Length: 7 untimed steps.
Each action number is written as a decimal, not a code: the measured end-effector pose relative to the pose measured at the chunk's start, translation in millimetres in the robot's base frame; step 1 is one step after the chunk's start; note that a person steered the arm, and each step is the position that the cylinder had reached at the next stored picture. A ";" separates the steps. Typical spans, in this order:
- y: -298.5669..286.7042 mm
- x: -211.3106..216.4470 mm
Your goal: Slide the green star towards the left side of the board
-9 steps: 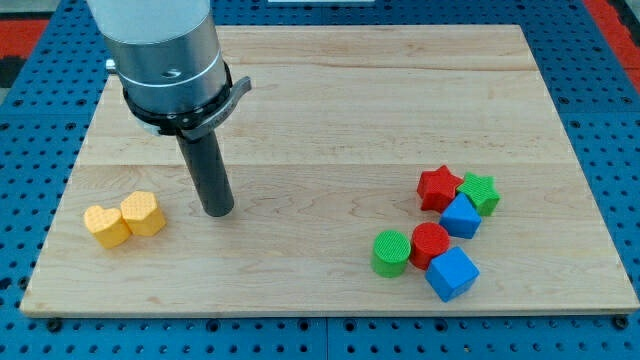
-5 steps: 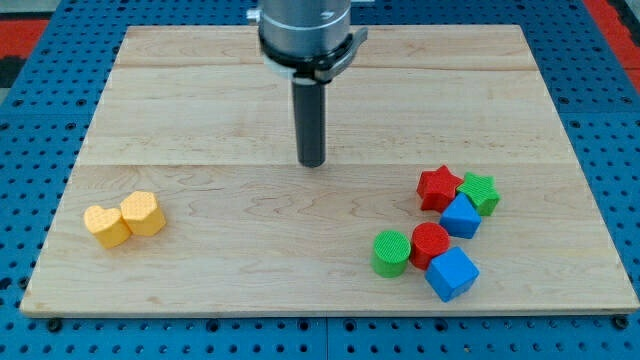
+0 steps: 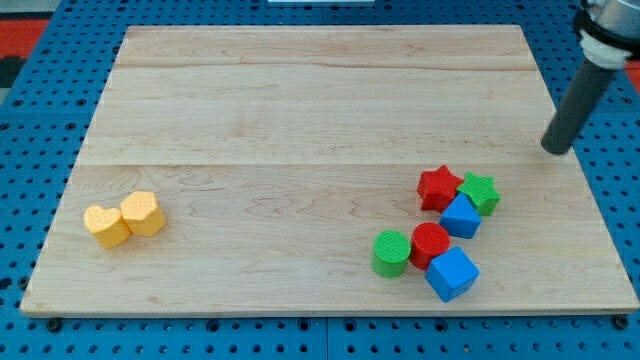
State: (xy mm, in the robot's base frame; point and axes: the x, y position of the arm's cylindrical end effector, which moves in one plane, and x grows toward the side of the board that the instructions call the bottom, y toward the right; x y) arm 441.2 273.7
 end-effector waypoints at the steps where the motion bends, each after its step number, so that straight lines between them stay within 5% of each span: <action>1: -28.5 36.1; 3: -125.5 71.5; 4: -106.7 74.8; 5: -160.1 79.5; 6: -261.9 67.4; 7: -275.4 39.7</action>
